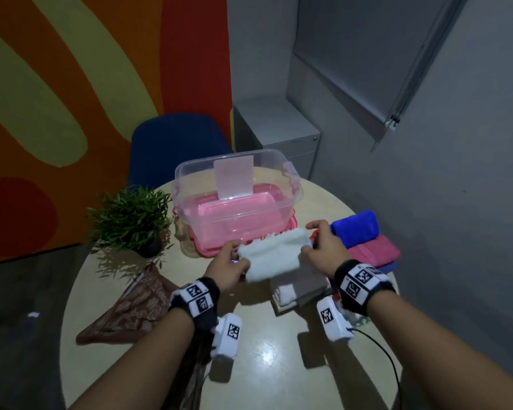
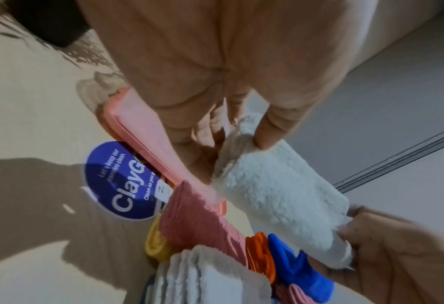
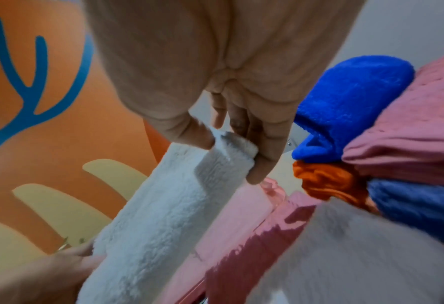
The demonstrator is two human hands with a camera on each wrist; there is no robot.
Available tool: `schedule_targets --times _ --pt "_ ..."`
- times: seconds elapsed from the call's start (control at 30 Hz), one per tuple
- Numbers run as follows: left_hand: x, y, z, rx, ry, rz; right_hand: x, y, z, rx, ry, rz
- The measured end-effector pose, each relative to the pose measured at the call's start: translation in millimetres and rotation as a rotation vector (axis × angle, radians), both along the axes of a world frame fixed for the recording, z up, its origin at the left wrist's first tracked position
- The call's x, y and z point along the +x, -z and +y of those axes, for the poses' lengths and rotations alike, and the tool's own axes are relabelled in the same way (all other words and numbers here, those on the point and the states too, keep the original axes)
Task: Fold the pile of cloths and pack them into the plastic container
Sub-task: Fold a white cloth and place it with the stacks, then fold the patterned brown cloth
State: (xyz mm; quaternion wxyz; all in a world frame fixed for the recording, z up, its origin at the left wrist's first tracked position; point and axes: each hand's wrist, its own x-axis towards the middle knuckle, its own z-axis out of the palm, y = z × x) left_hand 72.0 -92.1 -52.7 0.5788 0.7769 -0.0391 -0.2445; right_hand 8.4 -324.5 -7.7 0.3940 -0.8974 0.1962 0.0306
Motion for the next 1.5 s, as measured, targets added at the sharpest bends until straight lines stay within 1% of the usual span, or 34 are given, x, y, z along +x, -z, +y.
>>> schedule_targets --times 0.07,0.13,0.23,0.3,0.4,0.5,0.6,0.7,0.8,0.9,0.97,1.07,1.17,1.23,1.33,1.37,1.43,1.5 --pt "14.2 4.7 -21.5 0.038 -0.014 -0.049 22.3 3.6 -13.1 -0.015 0.044 0.022" --pt "21.6 13.6 -37.1 0.119 -0.036 -0.078 39.3 14.2 -21.4 -0.059 0.081 0.055" --pt "24.8 27.9 -50.3 0.213 -0.063 -0.084 54.0 35.7 -24.5 -0.168 0.073 0.092" --pt "24.9 37.5 -53.9 0.261 -0.065 -0.103 57.7 48.3 -22.5 -0.221 0.041 0.106" --pt "24.3 49.5 -57.3 0.342 -0.018 -0.131 58.9 62.8 -18.6 -0.291 -0.01 0.197" --pt "24.5 51.1 -62.5 0.363 -0.024 -0.143 57.5 69.8 -16.1 -0.367 -0.117 0.306" --pt "24.4 51.3 -65.8 0.405 -0.017 -0.165 53.5 69.2 -13.3 -0.47 -0.213 0.358" --pt "24.6 50.9 -63.8 0.433 -0.026 -0.166 48.4 63.0 -9.5 -0.512 -0.236 0.357" --pt "21.8 42.7 -54.6 0.445 -0.025 -0.167 43.0 54.4 -2.8 -0.491 -0.199 0.256" --pt "13.4 35.9 -30.5 0.454 -0.004 -0.223 36.8 45.1 12.6 -0.475 -0.196 0.117" --pt "5.0 38.7 -5.0 0.504 0.046 -0.236 32.5 41.1 27.8 -0.482 -0.224 0.025" --pt "-11.6 47.4 45.6 0.603 0.08 -0.217 21.2 43.5 60.6 -0.478 -0.307 -0.013" --pt "-33.6 50.2 97.3 0.716 0.076 -0.241 4.3 57.9 97.5 -0.452 -0.454 -0.017" --pt "-53.8 54.7 129.5 0.819 0.129 -0.221 -9.9 70.9 121.5 -0.36 -0.585 0.033" --pt "-85.6 68.8 173.2 0.993 0.263 -0.125 -35.6 87.5 159.9 -0.254 -0.824 0.184" --pt "-95.0 74.9 186.2 1.015 0.303 -0.088 -43.7 93.1 172.4 -0.224 -0.89 0.203" --pt "-111.6 86.1 204.9 1.0 0.395 0.001 -58.4 104.5 193.7 -0.174 -0.993 0.24" --pt "-123.3 93.1 211.4 1.005 0.476 0.028 -70.2 118.0 209.4 -0.203 -1.074 0.288"
